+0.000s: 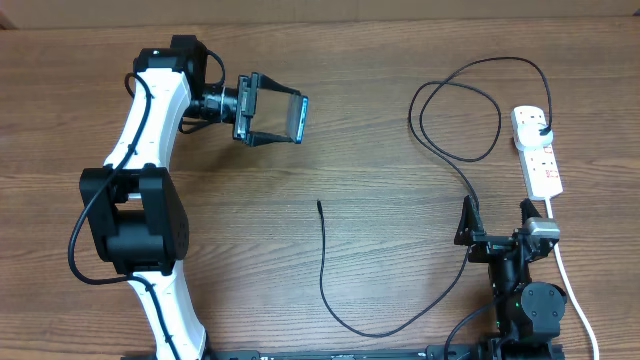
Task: Plug charger to phone and switch on socket
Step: 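Carry the phone toward the table center with the left gripper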
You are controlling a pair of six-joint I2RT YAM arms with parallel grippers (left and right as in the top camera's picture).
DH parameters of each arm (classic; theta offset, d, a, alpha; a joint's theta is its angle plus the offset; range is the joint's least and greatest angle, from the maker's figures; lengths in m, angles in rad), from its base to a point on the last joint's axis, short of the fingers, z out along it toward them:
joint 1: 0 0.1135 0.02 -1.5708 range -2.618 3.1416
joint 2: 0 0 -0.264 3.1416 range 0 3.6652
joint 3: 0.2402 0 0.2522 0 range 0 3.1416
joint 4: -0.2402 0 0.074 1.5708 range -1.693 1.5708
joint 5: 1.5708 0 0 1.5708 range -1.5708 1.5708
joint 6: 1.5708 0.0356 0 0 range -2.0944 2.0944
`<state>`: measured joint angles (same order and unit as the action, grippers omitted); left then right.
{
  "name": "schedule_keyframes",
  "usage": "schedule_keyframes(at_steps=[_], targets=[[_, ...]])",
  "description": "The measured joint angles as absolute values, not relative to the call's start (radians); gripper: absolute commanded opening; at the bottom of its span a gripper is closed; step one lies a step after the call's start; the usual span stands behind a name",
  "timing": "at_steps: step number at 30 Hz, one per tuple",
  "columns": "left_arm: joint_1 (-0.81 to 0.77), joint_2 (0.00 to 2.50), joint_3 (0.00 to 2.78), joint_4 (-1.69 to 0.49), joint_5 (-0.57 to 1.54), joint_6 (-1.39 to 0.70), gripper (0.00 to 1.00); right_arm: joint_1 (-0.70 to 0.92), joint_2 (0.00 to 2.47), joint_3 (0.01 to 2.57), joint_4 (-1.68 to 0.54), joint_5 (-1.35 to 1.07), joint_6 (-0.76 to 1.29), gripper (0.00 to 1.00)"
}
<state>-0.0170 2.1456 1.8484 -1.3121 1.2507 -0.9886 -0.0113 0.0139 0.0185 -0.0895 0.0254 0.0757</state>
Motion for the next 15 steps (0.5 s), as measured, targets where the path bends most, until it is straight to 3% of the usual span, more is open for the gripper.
schedule_keyframes(at_steps=[15], targets=[[-0.034, 2.146, 1.849, -1.405, 0.748, -0.988, 0.04, -0.011, 0.014, 0.019, -0.089, 0.025, 0.076, 1.0]])
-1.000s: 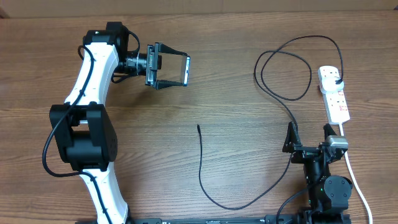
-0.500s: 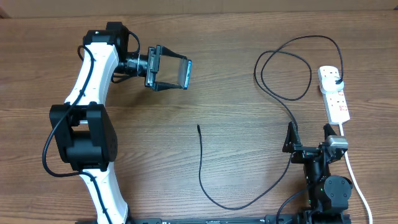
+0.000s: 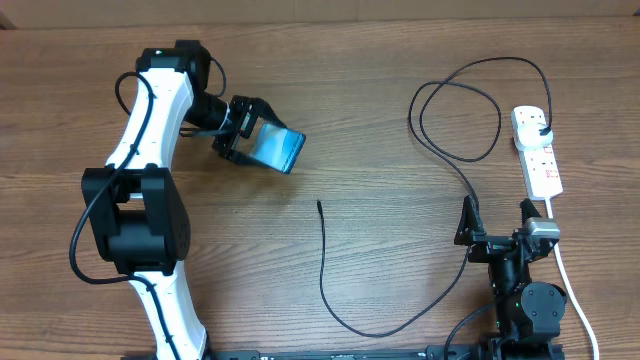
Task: Plug charger to phone and switch on socket
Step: 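Carry the phone toward the table center with the left gripper, then move the right gripper toward the phone held by the left gripper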
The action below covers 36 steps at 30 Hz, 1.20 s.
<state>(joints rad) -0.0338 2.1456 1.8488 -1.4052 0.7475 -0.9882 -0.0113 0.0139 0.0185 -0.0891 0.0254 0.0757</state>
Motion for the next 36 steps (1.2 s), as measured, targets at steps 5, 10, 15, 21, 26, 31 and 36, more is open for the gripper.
schedule_keyframes(at_steps=[5, 10, 15, 21, 26, 31, 36], targets=[[-0.064, 2.146, 1.849, -1.433, 0.614, -0.988, 0.04, -0.012, 0.014, 0.019, -0.089, 0.025, 0.075, 1.0], [-0.099, 2.146, 1.849, -1.445, 0.517, -0.988, 0.04, -0.011, 0.014, 0.019, -0.09, 0.026, 0.076, 1.0], [-0.133, 2.146, 1.849, -1.446, 0.474, -0.988, 0.04, -0.011, 0.014, 0.019, -0.089, 0.025, 0.076, 1.0], [-0.158, 2.146, 1.849, -1.443, 0.458, -0.988, 0.04, -0.012, 0.014, 0.019, -0.089, 0.026, 0.076, 1.0], [-0.162, 2.146, 1.849, -1.443, 0.454, -0.988, 0.04, -0.012, 0.014, 0.019, -0.089, 0.025, 0.076, 1.0], [-0.162, 2.146, 1.849, -1.439, 0.451, -0.988, 0.04, -0.011, 0.014, 0.019, 0.028, 0.02, 0.107, 1.0], [-0.162, 2.146, 1.849, -1.422, 0.451, -0.988, 0.04, -0.012, 0.013, 0.019, 0.065, -0.014, 0.257, 1.0]])
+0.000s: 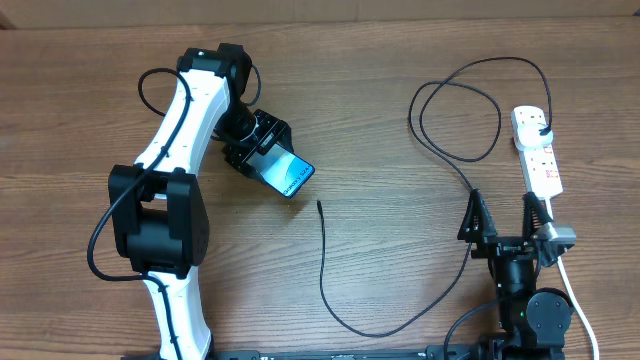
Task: Plug charger to phone and switch on socket
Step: 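Move the right gripper toward the phone held by the left gripper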
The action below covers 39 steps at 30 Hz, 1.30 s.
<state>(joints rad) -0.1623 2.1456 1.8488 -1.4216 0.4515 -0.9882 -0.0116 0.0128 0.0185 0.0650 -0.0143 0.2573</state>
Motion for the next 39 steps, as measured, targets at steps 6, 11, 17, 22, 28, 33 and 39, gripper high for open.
schedule_keyframes(at_steps=[6, 11, 17, 22, 28, 33, 39], targets=[[-0.162, 2.146, 1.849, -1.424, 0.451, -0.988, 0.04, -0.012, 0.019, 0.023, 0.031, -0.097, 0.385, 1.0], [-0.162, 2.146, 1.849, -1.427, 0.451, -0.988, 0.04, -0.011, 0.095, 0.131, -0.072, -0.127, 0.424, 1.0], [-0.162, 2.146, 1.849, -1.43, 0.451, -0.988, 0.04, -0.011, 0.308, 0.371, -0.233, -0.156, 0.434, 1.0], [-0.162, 2.146, 1.849, -1.429, 0.451, -0.988, 0.04, -0.011, 0.555, 0.576, -0.381, -0.215, 0.437, 1.0], [-0.162, 2.146, 1.851, -1.43, 0.451, -0.989, 0.04, -0.012, 0.904, 0.735, -0.354, -0.463, 0.451, 1.0], [-0.162, 2.146, 1.852, -1.429, 0.451, -0.997, 0.04, -0.011, 1.132, 0.751, -0.147, -0.754, 0.562, 1.0], [-0.162, 2.146, 1.853, -1.429, 0.451, -1.034, 0.04, -0.011, 1.311, 0.751, -0.091, -0.894, 0.82, 1.0]])
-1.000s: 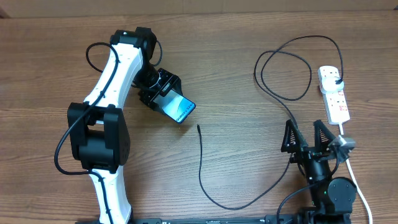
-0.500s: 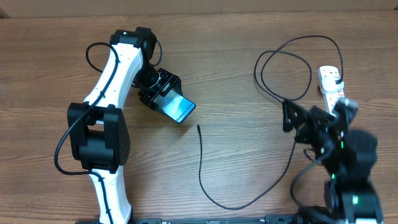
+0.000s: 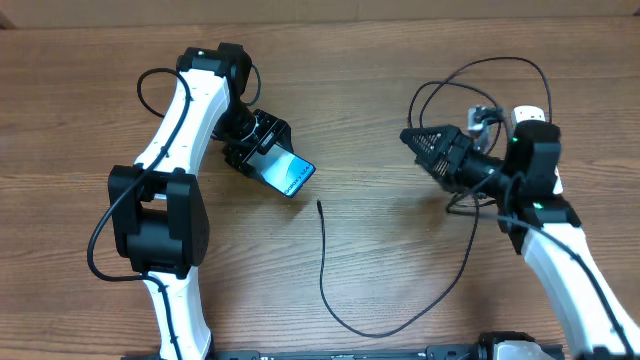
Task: Plug charger to phone and switch on socket
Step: 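Move the right gripper toward the phone held by the left gripper, then grasp the phone's edge with the right gripper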
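Note:
My left gripper (image 3: 268,158) is shut on the phone (image 3: 290,177), which it holds tilted with the blue screen up, left of the table's middle. The black charger cable (image 3: 322,260) lies on the wood. Its free plug end (image 3: 318,205) rests just below and to the right of the phone, apart from it. My right gripper (image 3: 408,136) points left over the cable's loops, seen side-on as one dark wedge, so its jaws cannot be read. The white socket strip (image 3: 524,114) at the far right is mostly covered by the right arm.
The cable curves down to the front edge, rises on the right and loops (image 3: 470,80) at the back right toward the strip. The left arm's base (image 3: 150,225) stands at the left, and the right arm's white link (image 3: 570,270) crosses the front right corner.
The right arm was folded at its base at the front right and now reaches up and left over the cable loops, in front of the socket strip. The left gripper and phone have stayed put.
First my left gripper held the phone at the back left with the screen on edge. It then tilted the phone and brought it down and right, close to the cable's plug end. The right arm stayed parked until it now stands over the loops.

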You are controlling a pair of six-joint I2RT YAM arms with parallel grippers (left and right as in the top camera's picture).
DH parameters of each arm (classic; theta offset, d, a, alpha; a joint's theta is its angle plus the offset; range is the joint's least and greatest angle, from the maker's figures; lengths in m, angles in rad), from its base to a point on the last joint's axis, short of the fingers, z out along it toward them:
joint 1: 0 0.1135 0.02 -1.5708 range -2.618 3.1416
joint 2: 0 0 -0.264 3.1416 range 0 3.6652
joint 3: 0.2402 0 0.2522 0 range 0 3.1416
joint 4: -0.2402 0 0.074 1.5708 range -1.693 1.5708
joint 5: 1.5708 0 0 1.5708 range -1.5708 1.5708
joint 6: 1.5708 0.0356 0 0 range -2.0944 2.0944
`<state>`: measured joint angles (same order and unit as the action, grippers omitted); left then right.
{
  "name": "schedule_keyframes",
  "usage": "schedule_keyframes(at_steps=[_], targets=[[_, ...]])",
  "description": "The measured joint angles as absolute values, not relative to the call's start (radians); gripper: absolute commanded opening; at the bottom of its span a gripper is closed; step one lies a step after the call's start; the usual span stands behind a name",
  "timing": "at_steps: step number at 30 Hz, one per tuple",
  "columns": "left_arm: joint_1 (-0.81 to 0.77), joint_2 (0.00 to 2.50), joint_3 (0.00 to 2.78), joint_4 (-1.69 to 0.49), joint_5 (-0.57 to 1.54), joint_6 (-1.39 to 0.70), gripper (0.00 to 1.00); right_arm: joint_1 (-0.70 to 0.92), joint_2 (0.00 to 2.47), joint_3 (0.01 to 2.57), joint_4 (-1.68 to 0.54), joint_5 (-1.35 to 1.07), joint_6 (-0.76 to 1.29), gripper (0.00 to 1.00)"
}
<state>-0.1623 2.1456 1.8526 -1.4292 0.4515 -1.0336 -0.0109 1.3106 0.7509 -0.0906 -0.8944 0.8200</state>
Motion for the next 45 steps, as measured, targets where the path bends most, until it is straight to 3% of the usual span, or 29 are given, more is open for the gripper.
schedule_keyframes(at_steps=[10, 23, 39, 45], targets=[[-0.162, 2.146, 1.853, -1.406, 0.452, -1.161, 0.04, 0.111, 1.399, 0.751, -0.12, -0.949, 0.924, 1.0], [-0.231, 2.146, 1.853, -1.356, 0.49, -1.309, 0.04, 0.342, 1.4, 0.751, -0.121, -0.765, 0.964, 1.0], [-0.431, 2.146, 1.853, -1.228, 0.567, -1.433, 0.04, 0.355, 1.4, 0.751, -0.162, -0.67, 0.995, 1.0], [-0.452, 2.146, 1.853, -1.219, 0.591, -1.446, 0.04, 0.355, 1.4, 0.751, -0.188, -0.641, 0.996, 0.92]])
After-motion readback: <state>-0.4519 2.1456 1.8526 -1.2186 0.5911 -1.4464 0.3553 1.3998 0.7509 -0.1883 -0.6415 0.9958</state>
